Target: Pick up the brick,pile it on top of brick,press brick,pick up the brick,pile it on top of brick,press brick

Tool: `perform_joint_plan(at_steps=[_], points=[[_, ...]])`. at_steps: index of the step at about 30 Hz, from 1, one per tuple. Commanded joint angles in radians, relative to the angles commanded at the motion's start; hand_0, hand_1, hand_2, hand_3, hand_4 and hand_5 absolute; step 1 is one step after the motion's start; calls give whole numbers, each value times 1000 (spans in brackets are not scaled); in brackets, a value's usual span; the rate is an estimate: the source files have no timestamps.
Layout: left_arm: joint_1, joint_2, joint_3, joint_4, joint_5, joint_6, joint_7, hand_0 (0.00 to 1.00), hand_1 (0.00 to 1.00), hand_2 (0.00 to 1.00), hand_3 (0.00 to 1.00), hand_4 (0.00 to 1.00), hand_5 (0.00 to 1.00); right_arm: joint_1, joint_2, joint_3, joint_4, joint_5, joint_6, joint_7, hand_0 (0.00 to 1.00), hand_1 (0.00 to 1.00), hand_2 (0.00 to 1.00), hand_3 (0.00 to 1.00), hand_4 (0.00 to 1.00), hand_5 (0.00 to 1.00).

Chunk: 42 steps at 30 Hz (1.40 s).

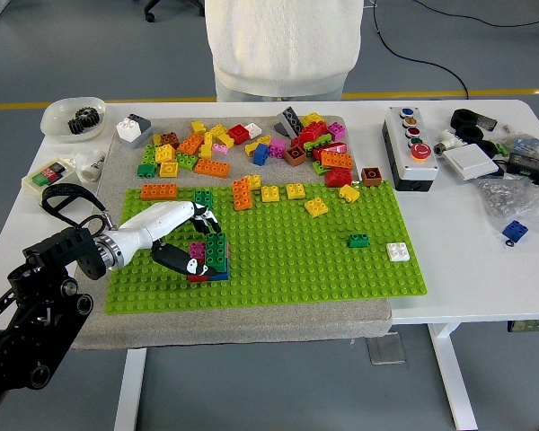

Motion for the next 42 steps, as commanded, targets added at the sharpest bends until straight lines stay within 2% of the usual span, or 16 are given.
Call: perform_joint_plan(at_steps=[31, 42], points=[[1, 0, -2, -1, 15, -18, -2, 731, 636, 558, 603, 998, 259, -1, 1, -2, 0, 0, 0, 1, 742, 641, 714, 621, 857, 413], [2, 0, -1, 0, 11, -23, -2, 737, 641, 578, 644, 998, 277, -2, 1, -3, 0, 0, 1, 1, 741, 642, 714, 621, 857, 413]])
